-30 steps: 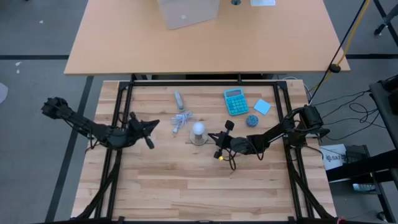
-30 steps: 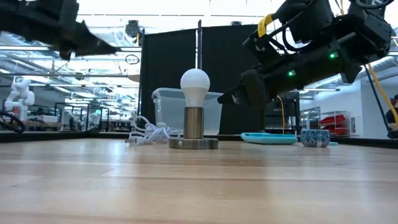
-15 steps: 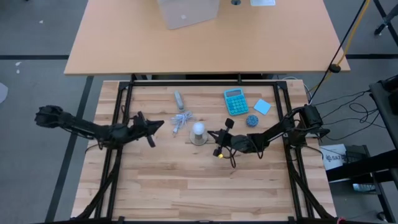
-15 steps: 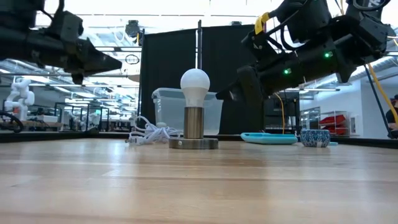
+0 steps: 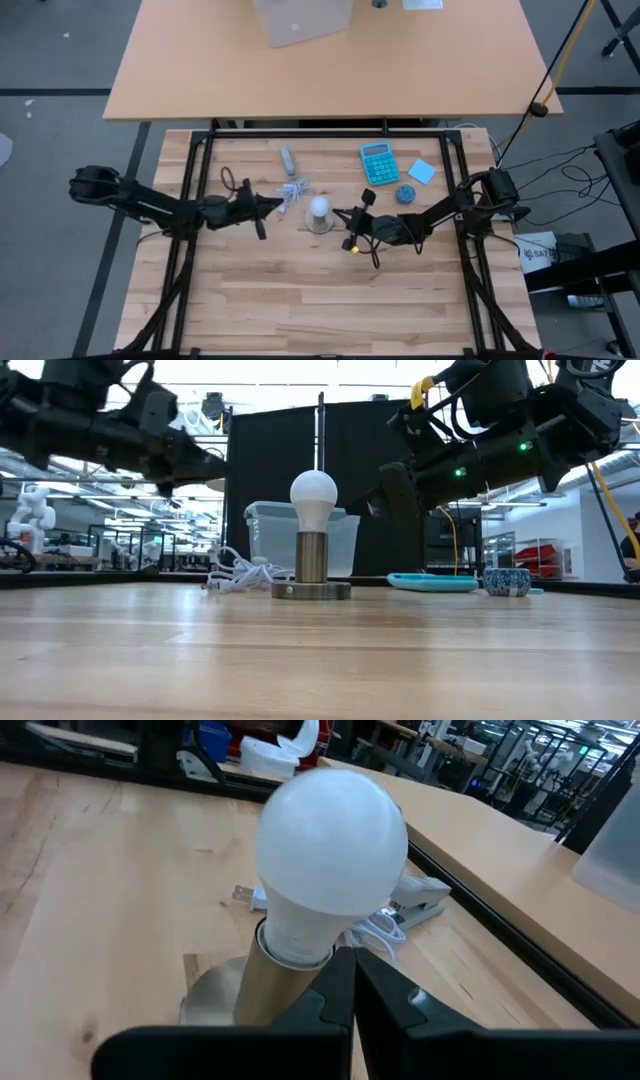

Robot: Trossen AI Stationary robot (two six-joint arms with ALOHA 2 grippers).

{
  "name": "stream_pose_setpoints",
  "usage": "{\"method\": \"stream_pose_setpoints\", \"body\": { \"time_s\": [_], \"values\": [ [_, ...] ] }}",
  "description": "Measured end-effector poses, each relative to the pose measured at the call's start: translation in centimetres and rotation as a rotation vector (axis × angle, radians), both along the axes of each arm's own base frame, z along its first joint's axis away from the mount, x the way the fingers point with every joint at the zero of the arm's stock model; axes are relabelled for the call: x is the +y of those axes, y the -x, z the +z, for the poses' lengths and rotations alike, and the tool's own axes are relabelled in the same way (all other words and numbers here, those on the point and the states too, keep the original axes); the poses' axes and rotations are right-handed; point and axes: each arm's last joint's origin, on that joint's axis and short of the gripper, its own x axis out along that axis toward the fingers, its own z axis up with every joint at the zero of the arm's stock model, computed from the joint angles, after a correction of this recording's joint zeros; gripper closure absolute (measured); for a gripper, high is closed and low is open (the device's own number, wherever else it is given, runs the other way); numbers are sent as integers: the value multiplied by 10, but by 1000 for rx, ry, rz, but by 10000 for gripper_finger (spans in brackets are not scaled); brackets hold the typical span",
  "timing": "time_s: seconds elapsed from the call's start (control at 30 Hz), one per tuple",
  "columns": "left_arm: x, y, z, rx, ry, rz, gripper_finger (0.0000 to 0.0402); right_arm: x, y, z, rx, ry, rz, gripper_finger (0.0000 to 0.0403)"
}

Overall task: Screw lightbulb
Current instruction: Remove the white lightbulb from the desk lamp

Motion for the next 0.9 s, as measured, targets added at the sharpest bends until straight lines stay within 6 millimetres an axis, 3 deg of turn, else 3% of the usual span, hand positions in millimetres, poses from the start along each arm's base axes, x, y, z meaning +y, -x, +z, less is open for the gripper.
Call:
{"method": "stream_pose_setpoints", "body": {
  "time_s": [0.23,0.47,0.63,0.9],
  "values": [
    [-7,-23,0,62,-49,-25,401,4,0,0,1,-11,36,403],
    [-3,-25,-23,175,-8,123,373,5,-2,7,-79,-43,80,394],
    [-6,-30,-25,150,97,108,334,5,-3,8,-95,-44,76,358],
    [-16,-36,-26,168,105,13,305,5,-2,5,-89,-94,63,283]
  ]
}}
